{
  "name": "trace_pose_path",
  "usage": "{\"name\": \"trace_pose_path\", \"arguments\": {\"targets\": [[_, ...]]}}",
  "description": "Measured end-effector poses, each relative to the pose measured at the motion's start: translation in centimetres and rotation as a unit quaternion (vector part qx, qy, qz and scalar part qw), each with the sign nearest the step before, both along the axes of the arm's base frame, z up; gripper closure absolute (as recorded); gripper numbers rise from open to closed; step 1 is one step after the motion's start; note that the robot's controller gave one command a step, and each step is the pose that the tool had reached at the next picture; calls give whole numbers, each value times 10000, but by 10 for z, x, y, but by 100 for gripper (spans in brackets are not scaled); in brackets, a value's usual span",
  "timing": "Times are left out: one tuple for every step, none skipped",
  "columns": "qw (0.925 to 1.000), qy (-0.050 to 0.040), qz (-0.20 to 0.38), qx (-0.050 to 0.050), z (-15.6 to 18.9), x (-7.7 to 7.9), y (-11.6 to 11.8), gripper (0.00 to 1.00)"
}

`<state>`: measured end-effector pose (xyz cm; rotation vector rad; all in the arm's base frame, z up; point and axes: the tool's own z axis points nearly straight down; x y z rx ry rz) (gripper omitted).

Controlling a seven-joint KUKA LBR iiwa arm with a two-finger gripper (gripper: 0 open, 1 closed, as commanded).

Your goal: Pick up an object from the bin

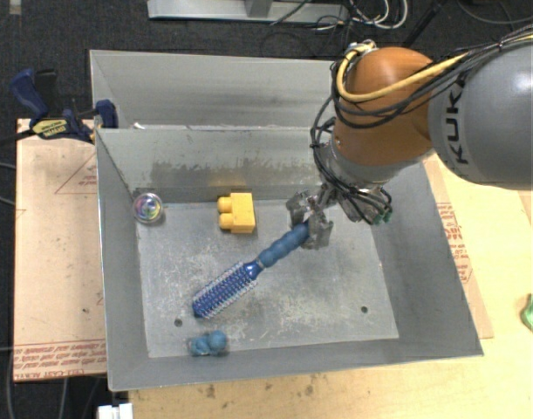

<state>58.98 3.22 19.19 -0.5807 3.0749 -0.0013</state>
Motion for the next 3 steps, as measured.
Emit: {"name": "trace_pose_path", "arguments": {"targets": [[9999, 73, -94, 2, -30, -11, 5, 100], [9999, 83, -151, 1, -65, -28, 10, 100], [9970, 55, 766, -9, -64, -26, -6, 100]]}}
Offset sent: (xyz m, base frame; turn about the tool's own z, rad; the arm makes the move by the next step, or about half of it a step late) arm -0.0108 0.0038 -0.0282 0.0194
